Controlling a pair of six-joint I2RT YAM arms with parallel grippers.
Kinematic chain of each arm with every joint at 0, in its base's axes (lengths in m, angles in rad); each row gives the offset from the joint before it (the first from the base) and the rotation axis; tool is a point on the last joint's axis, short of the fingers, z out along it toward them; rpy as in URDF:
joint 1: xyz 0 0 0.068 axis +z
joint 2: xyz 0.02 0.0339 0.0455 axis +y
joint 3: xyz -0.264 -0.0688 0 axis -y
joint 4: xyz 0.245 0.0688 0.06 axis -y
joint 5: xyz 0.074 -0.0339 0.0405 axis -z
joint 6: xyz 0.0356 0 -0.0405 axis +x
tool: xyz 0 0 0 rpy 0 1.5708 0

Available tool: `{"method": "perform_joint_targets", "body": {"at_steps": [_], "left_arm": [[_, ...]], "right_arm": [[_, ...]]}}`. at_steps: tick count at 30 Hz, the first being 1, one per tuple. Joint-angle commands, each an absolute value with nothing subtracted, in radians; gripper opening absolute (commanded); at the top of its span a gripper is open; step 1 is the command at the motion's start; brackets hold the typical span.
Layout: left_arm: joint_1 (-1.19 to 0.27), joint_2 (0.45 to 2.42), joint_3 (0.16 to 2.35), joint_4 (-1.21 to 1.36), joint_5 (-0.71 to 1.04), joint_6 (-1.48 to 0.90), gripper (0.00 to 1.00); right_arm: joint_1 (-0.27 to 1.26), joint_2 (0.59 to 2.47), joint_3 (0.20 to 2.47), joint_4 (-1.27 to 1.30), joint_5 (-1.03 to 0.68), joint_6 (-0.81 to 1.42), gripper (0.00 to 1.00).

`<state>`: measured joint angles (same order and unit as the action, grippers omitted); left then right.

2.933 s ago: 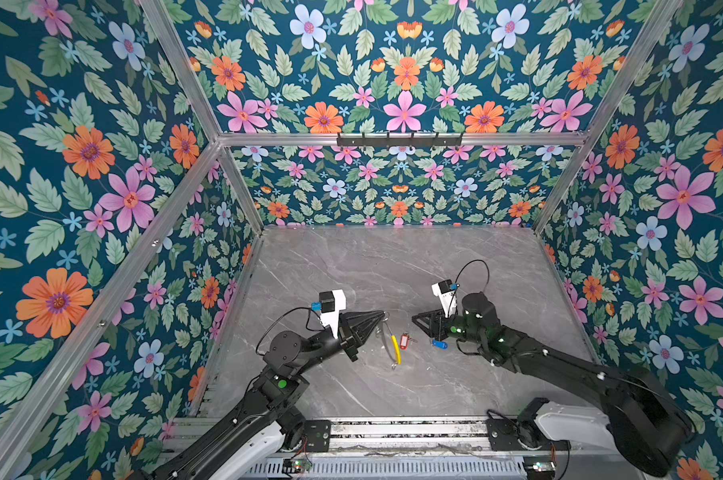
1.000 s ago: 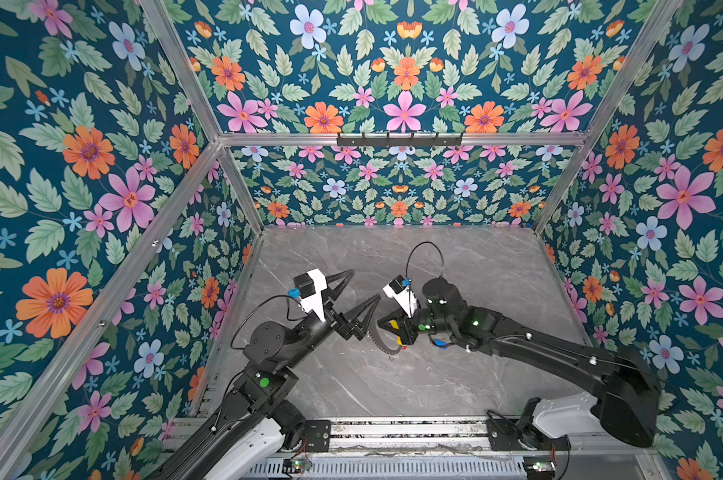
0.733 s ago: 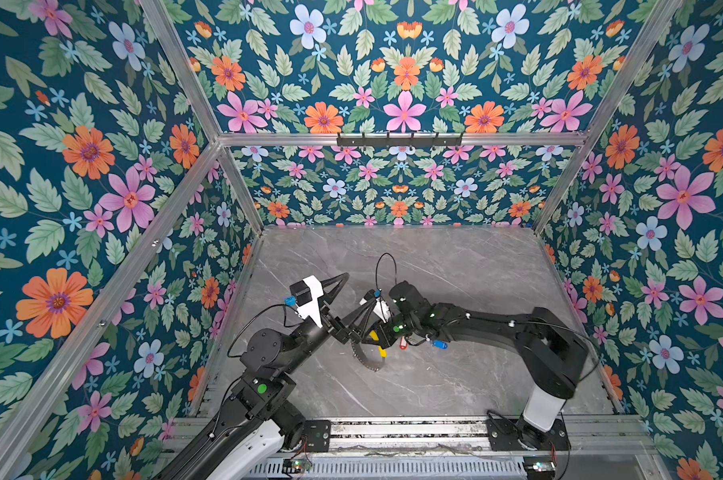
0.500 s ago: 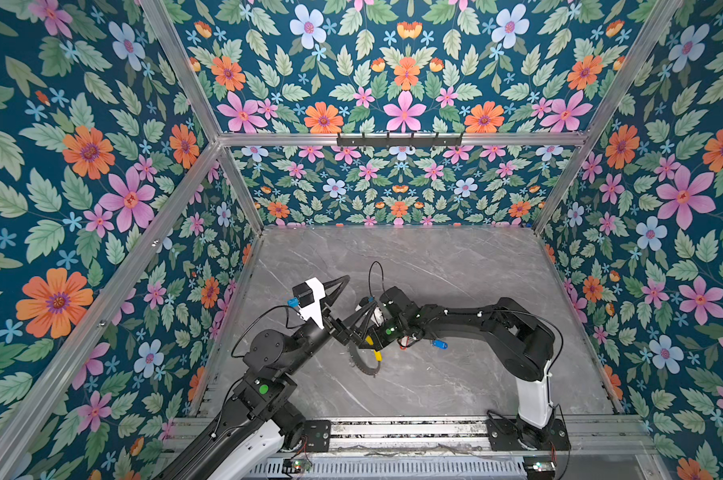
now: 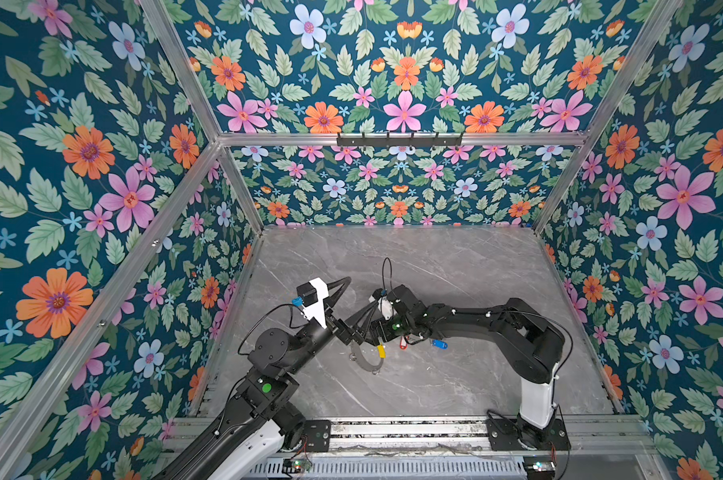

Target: Remove the keys from the keyring

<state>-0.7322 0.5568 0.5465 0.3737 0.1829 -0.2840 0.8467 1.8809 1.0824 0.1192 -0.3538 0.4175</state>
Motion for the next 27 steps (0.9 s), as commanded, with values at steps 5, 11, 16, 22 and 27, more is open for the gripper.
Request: {"method": "perform_joint_targets", "body": {"at_steps": [5, 11, 16, 22, 27], "left_arm": [[-0.73, 0.576, 0.552, 0.359, 0.094, -0.242, 1.0], [-0.73, 0.654, 0.531, 0.388, -0.162, -0.177, 1.0], [-0.713, 0.787, 0.519, 0.529, -0.416, -0.013, 1.0], [-0.516, 0.97, 0.518, 0.613, -0.432, 0.042, 1.0], [-0.295, 1.14, 0.432, 0.722, -0.395, 0.065, 1.0]], "right_arm": [[0.847, 1.583, 0.914, 0.276, -0.196, 0.394, 0.99], [0.847, 1.278, 0.757, 0.245, 0.024, 0.397, 0.99], [0.845, 1.054, 0.667, 0.16, 0.214, 0.411, 0.99], [0.824, 0.964, 0.683, 0.014, 0.278, 0.395, 0.99], [0.814, 0.895, 0.65, 0.018, 0.329, 0.386, 0.99]]}}
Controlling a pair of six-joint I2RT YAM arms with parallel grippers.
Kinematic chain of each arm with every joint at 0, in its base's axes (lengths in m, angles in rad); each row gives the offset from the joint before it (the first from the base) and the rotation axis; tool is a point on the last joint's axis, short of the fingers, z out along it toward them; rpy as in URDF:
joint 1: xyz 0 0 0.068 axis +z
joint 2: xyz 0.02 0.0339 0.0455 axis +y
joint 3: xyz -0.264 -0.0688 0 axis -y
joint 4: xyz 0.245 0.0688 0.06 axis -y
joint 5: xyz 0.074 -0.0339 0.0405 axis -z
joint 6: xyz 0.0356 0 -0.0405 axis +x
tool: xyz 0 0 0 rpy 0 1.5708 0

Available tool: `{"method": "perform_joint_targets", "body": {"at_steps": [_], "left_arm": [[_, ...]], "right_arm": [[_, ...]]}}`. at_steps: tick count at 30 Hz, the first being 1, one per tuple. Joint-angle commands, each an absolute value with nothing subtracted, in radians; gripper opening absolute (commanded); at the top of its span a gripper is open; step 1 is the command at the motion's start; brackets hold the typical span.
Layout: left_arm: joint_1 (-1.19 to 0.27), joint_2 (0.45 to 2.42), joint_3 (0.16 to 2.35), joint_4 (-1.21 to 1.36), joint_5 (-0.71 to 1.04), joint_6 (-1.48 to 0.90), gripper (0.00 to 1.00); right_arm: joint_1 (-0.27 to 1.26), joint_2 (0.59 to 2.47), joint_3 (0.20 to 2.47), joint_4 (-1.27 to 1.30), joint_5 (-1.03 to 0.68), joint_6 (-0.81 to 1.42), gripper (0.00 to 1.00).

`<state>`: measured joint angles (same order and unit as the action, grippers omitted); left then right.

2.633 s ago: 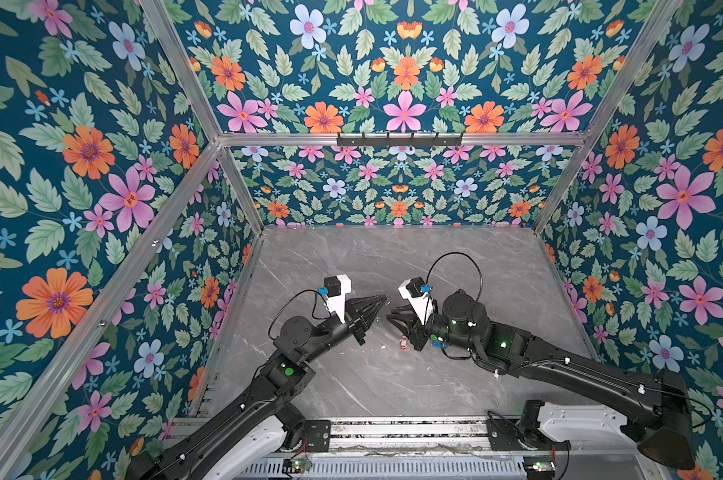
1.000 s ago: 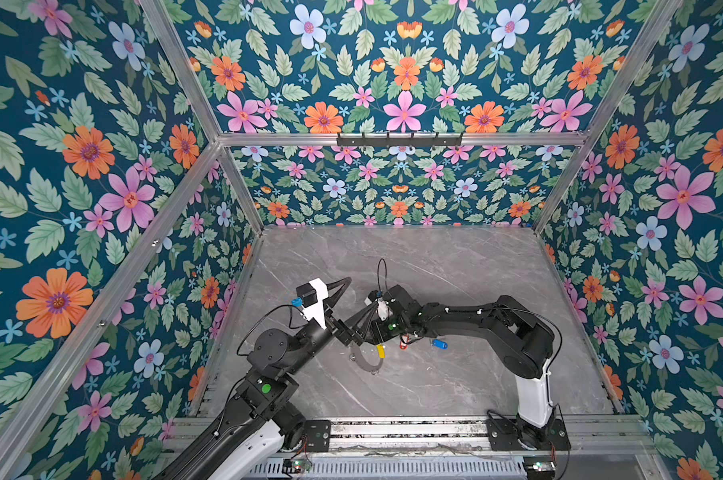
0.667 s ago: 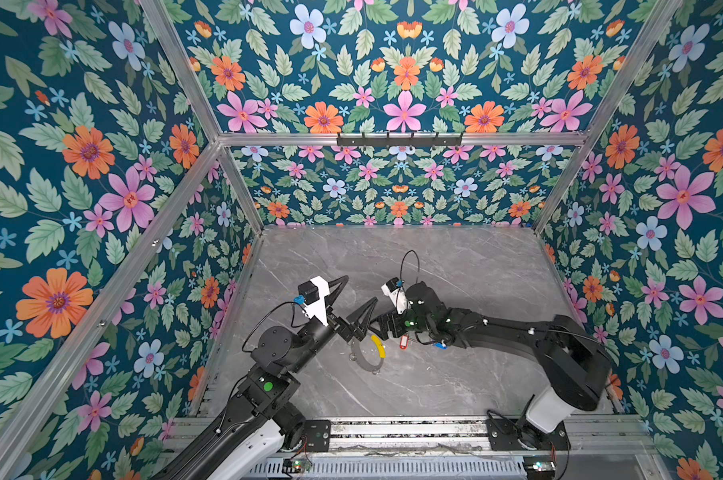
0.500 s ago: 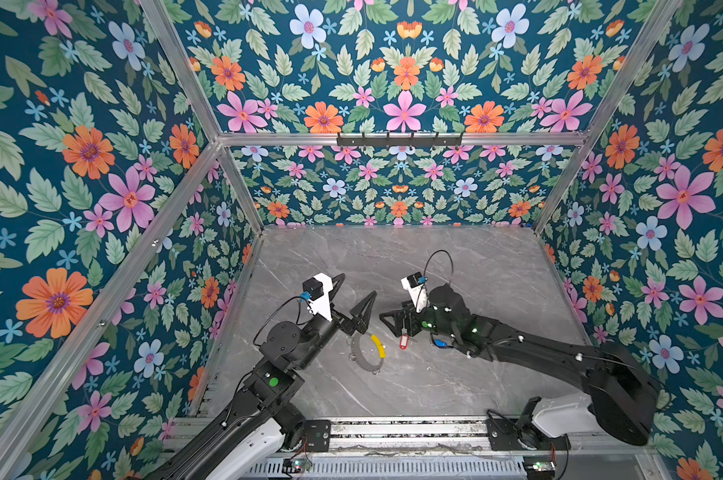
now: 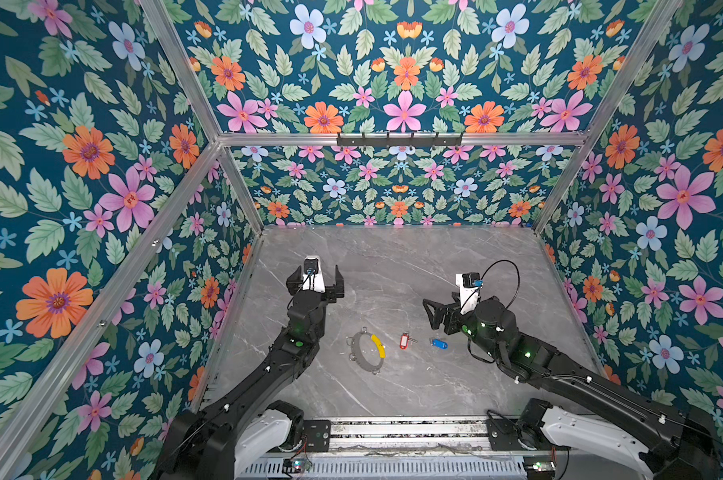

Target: Remove the keys from the keyring

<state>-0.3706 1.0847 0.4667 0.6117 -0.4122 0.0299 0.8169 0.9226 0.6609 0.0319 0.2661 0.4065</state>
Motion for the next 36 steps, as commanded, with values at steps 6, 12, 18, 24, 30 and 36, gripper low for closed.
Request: {"method": "perform_joint_targets", "body": {"at_steps": [6, 12, 18, 24, 30, 36], "left_arm": [[-0.14, 1.382, 0.332, 0.976, -0.348, 0.042, 1.0], [-0.105, 1.574, 0.258, 1.299, -0.273, 0.041, 1.0], [-0.045, 1.6, 0.284, 1.218, -0.129, 0.003, 1.0], [-0.025, 1.62, 0.284, 1.263, -0.115, -0.002, 1.0], [-0.026, 1.618, 0.28, 1.269, -0.117, 0.0, 1.0], [-0.026, 1.619, 0.28, 1.27, -0.116, 0.0, 1.0]], "right_arm": [[0.768, 0.8, 0.583, 0.043, 0.309, 0.381, 0.99], [0.661, 0.735, 0.52, 0.047, 0.217, 0.415, 0.99], [0.646, 0.721, 0.492, 0.075, 0.267, 0.364, 0.99], [0.517, 0.757, 0.543, -0.012, 0.332, 0.427, 0.99], [0.279, 0.73, 0.426, 0.147, 0.383, 0.295, 0.99], [0.129, 0.865, 0.279, 0.454, 0.342, 0.168, 0.99]]}}
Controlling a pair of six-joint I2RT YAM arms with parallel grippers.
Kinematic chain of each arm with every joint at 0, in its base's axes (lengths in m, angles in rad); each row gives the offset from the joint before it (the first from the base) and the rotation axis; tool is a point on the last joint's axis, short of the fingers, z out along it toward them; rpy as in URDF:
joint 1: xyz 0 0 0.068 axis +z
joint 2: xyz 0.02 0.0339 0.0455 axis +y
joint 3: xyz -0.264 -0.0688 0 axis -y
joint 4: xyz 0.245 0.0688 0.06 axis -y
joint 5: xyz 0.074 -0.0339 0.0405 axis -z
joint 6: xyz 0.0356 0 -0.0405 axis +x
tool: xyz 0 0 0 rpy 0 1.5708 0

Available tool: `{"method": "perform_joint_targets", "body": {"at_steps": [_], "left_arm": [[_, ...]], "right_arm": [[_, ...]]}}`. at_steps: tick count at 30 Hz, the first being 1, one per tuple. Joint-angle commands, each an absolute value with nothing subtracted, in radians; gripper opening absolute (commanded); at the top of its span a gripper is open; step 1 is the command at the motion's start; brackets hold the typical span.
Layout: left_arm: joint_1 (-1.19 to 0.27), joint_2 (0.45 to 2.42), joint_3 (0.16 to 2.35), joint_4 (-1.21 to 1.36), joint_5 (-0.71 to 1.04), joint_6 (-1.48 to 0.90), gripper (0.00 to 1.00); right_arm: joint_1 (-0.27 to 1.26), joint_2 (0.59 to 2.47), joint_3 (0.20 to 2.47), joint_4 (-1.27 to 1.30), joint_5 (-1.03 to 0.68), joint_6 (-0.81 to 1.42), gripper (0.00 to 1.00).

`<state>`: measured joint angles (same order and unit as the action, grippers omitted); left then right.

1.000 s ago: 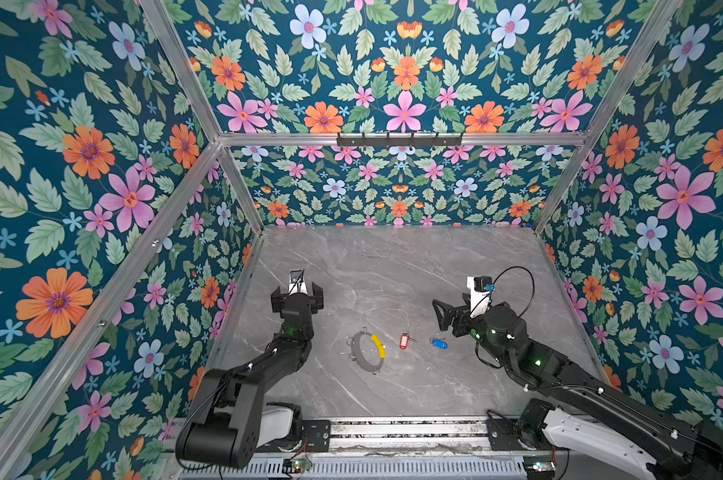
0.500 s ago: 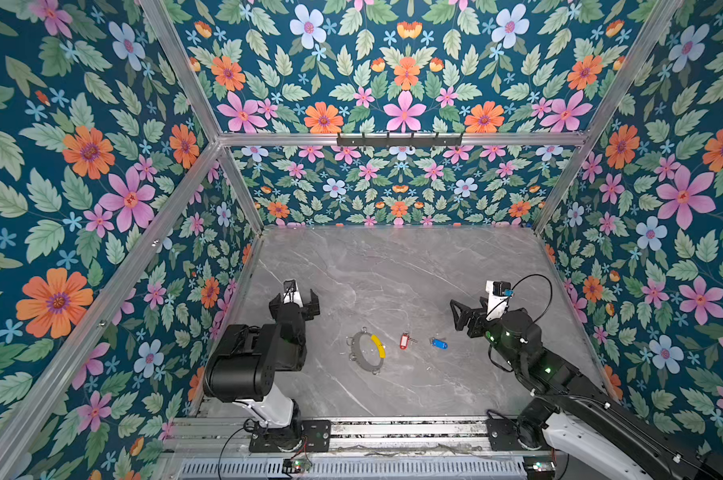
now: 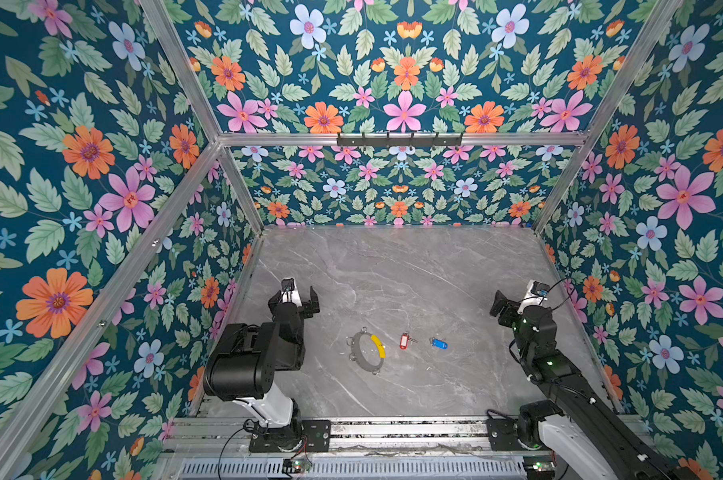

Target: Remove the keys from the keyring

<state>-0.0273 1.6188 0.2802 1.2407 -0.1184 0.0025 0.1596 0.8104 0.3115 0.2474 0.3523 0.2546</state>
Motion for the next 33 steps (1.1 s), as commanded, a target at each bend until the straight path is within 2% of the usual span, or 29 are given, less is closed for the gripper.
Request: {"method": "perform_joint_targets", "body": {"at_steps": [1, 7, 10, 12, 13, 14, 16, 17, 19, 21, 23, 25, 33], "left_arm": [[-0.026, 1.62, 0.279, 1.27, -0.117, 0.0, 1.0], [-0.026, 1.62, 0.282, 1.268, -0.112, 0.0, 1.0], [-0.025, 1.62, 0.283, 1.268, -0.112, -0.001, 1.0], [-0.025, 1.619, 0.283, 1.267, -0.113, 0.0, 1.0], [-0.025, 1.619, 0.283, 1.267, -0.112, 0.0, 1.0], [-0.025, 1.619, 0.282, 1.267, -0.112, 0.0, 1.0], [-0.025, 1.619, 0.284, 1.267, -0.112, 0.0, 1.0], [-0.025, 1.618, 0.282, 1.267, -0.112, 0.0, 1.0], [-0.026, 1.62, 0.281, 1.267, -0.112, -0.001, 1.0], [-0.025, 1.62, 0.282, 1.268, -0.112, 0.0, 1.0], [-0.025, 1.62, 0.282, 1.267, -0.113, 0.0, 1.0], [-0.025, 1.619, 0.282, 1.268, -0.113, 0.0, 1.0], [-0.026, 1.62, 0.283, 1.267, -0.113, 0.0, 1.0]], "right_arm": [[0.11, 0.905, 0.271, 0.489, 0.321, 0.15, 0.99], [-0.014, 1.194, 0.261, 0.734, 0.164, 0.137, 0.99], [-0.024, 1.324, 0.295, 0.808, 0.112, 0.098, 0.99], [-0.024, 1.454, 0.295, 0.948, 0.097, 0.081, 0.99], [-0.023, 1.468, 0.288, 0.981, 0.092, 0.071, 0.99], [-0.024, 1.424, 0.316, 0.837, 0.083, 0.087, 0.99], [-0.024, 1.465, 0.294, 0.966, 0.087, 0.074, 0.99], [-0.024, 1.432, 0.31, 0.866, 0.085, 0.081, 0.99], [-0.024, 1.459, 0.296, 0.949, 0.095, 0.075, 0.99], [-0.025, 1.428, 0.312, 0.856, 0.094, 0.087, 0.99], [-0.024, 1.452, 0.298, 0.935, 0.097, 0.079, 0.99], [-0.025, 1.432, 0.308, 0.872, 0.094, 0.085, 0.99], [-0.024, 1.439, 0.306, 0.893, 0.095, 0.083, 0.99]]}}
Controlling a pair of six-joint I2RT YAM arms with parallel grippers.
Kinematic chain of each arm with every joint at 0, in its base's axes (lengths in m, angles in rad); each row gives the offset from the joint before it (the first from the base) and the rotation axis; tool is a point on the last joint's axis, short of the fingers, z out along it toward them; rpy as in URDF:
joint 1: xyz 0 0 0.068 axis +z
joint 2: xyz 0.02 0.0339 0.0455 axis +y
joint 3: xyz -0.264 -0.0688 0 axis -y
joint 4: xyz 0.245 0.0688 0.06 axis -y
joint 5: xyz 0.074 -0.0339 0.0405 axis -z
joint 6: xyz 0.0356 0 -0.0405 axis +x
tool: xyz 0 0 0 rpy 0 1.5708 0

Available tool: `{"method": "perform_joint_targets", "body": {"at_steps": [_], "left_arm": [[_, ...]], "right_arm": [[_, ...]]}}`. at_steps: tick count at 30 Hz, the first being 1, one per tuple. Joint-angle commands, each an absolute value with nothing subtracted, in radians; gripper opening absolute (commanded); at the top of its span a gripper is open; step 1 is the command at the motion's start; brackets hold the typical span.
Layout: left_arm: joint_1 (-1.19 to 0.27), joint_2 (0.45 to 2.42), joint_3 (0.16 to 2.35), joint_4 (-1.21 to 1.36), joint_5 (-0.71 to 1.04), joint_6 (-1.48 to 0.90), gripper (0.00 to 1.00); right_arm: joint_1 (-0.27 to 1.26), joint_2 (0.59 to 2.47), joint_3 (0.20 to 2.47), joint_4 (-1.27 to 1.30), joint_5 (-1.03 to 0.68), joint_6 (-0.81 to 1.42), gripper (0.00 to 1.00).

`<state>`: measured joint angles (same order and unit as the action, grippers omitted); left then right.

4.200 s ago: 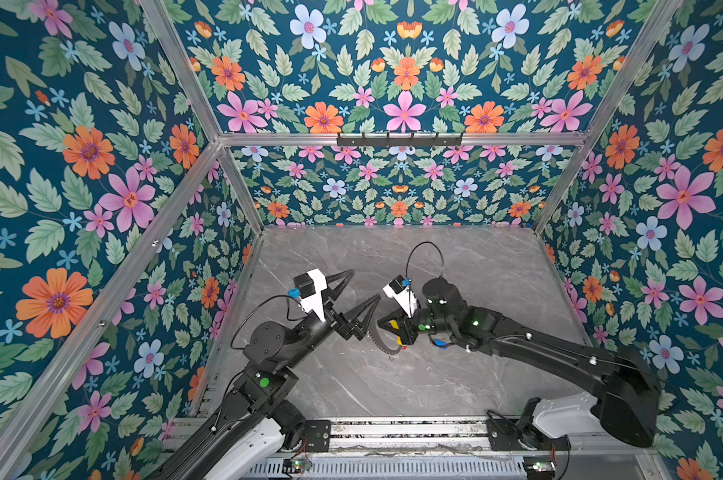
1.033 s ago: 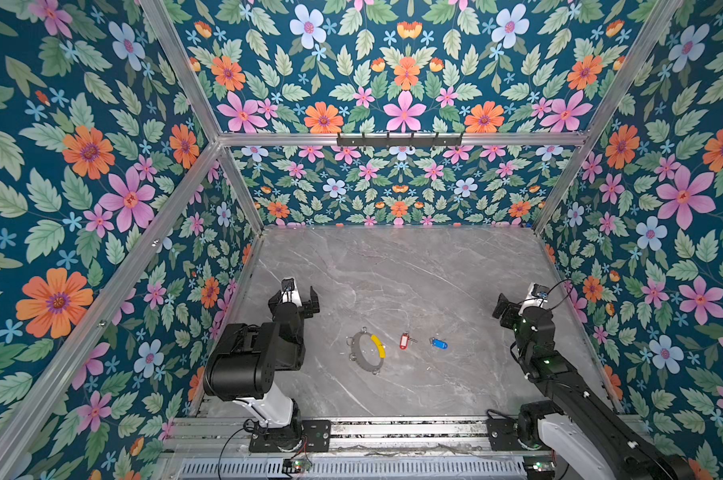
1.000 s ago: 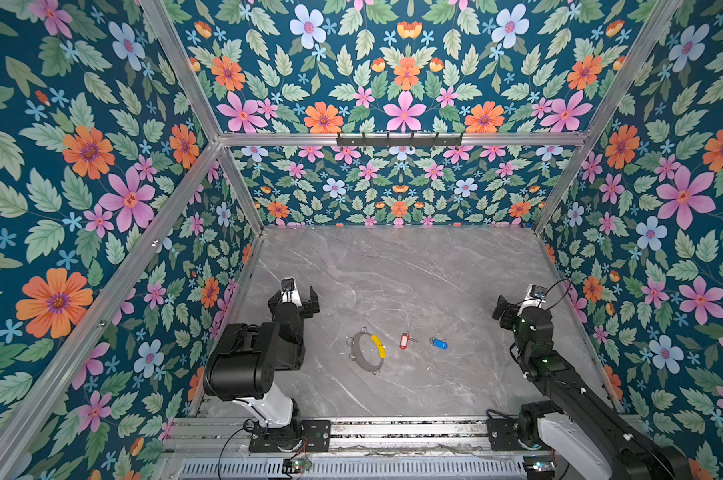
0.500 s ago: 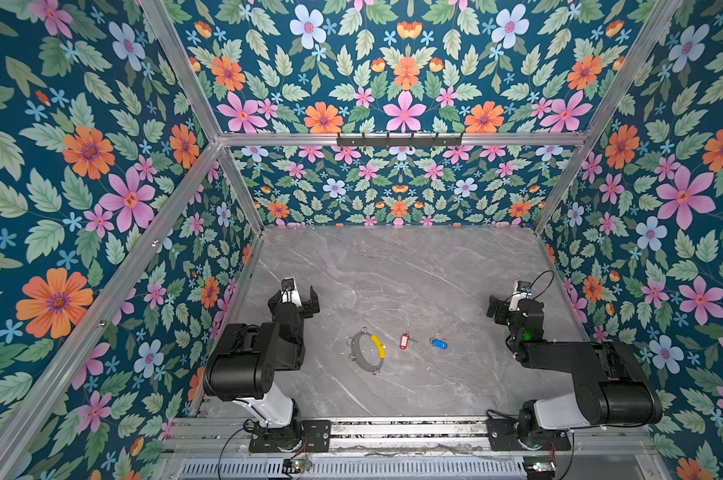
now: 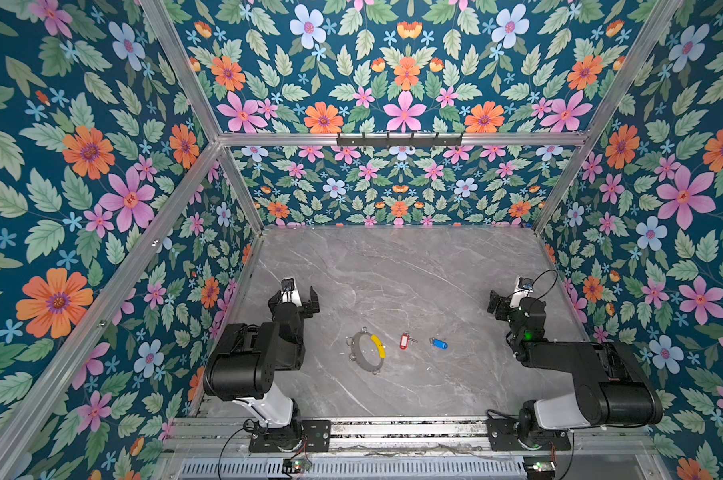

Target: Remove the keys from the keyring

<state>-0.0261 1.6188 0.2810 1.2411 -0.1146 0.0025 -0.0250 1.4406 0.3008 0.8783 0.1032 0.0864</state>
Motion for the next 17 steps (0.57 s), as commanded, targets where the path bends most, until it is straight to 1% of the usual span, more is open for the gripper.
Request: {"method": "perform_joint_targets", "body": {"at_steps": [1, 17], "left_arm": [[-0.025, 1.621, 0.284, 1.267, -0.113, 0.0, 1.0], [-0.026, 1.621, 0.284, 1.266, -0.115, 0.0, 1.0]], "right_arm": [[-0.024, 1.435, 0.306, 0.884, 0.096, 0.083, 0.99], [-0.024, 1.437, 0.305, 0.888, 0.095, 0.083, 0.99]]}}
